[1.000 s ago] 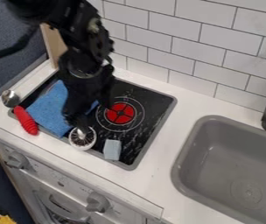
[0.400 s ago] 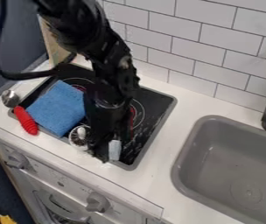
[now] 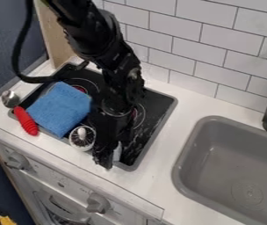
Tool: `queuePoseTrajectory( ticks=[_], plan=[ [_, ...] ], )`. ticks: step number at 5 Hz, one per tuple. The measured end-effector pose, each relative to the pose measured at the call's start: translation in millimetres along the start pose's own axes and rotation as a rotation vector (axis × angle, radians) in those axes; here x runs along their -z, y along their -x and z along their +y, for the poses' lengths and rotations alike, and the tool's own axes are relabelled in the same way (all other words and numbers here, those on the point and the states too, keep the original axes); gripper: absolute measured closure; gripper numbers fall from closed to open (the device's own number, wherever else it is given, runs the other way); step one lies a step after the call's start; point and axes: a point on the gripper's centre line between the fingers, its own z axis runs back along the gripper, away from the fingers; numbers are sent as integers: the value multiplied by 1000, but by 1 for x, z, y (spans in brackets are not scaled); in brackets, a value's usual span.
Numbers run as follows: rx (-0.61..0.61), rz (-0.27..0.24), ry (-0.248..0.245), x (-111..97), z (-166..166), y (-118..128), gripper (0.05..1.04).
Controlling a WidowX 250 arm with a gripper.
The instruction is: Move the cube to the top left of the right burner
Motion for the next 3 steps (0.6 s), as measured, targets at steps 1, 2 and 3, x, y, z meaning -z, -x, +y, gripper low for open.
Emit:
queuePoseTrajectory(
  ticks=[1,2,3],
  plan=[
    [1,3,-9,4,-3,1,133],
    [0,-3,-18,11,-9,1,423],
    [-3,2,-20,12,-9,2,588]
  ],
)
